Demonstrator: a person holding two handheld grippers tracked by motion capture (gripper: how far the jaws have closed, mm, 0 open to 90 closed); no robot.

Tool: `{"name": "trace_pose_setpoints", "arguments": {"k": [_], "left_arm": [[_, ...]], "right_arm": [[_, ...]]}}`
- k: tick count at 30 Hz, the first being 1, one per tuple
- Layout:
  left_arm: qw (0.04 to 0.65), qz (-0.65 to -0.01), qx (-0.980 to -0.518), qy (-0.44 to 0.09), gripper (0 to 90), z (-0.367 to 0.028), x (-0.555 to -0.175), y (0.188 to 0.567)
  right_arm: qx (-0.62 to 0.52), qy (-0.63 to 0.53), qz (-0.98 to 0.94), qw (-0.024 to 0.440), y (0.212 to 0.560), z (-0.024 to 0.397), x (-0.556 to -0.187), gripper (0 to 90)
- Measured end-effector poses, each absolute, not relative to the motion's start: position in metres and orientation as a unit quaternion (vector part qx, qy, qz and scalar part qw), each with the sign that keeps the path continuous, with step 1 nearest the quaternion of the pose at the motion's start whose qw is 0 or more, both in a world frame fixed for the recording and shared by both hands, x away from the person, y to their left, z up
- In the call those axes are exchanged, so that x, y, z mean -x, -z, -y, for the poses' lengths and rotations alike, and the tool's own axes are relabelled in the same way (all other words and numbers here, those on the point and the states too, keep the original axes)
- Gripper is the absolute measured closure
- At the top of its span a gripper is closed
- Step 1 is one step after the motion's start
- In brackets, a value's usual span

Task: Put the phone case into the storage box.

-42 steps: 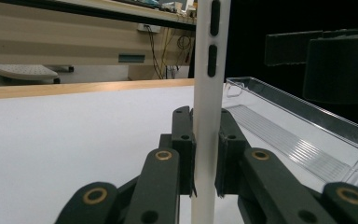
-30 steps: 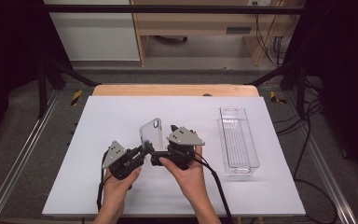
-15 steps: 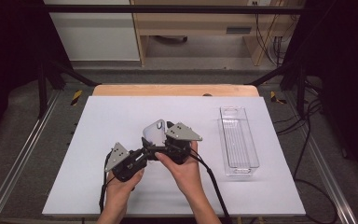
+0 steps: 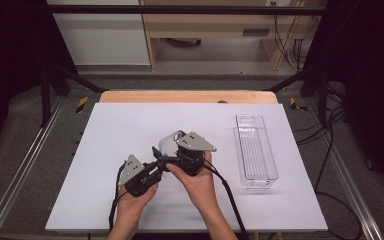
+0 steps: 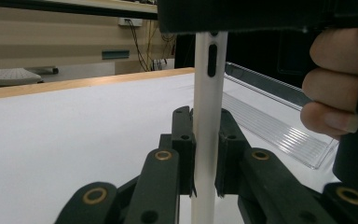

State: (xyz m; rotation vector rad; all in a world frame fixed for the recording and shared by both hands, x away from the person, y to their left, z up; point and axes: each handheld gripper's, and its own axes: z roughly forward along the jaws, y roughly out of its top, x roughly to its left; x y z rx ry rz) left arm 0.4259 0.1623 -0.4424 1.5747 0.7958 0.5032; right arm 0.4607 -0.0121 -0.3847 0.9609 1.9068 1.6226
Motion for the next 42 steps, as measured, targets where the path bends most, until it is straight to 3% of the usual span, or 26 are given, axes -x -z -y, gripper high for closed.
{"name": "trace_pose_setpoints", "arguments": {"k": [42], "left_arm": [[0.609, -0.344, -0.681, -0.215, 80.7, -0.1603, -0.425, 0.4436]], "right_arm": [[-0.361, -0.603, -0.678, 0.216, 0.386, 0.0165, -0.4628, 16.7]]}}
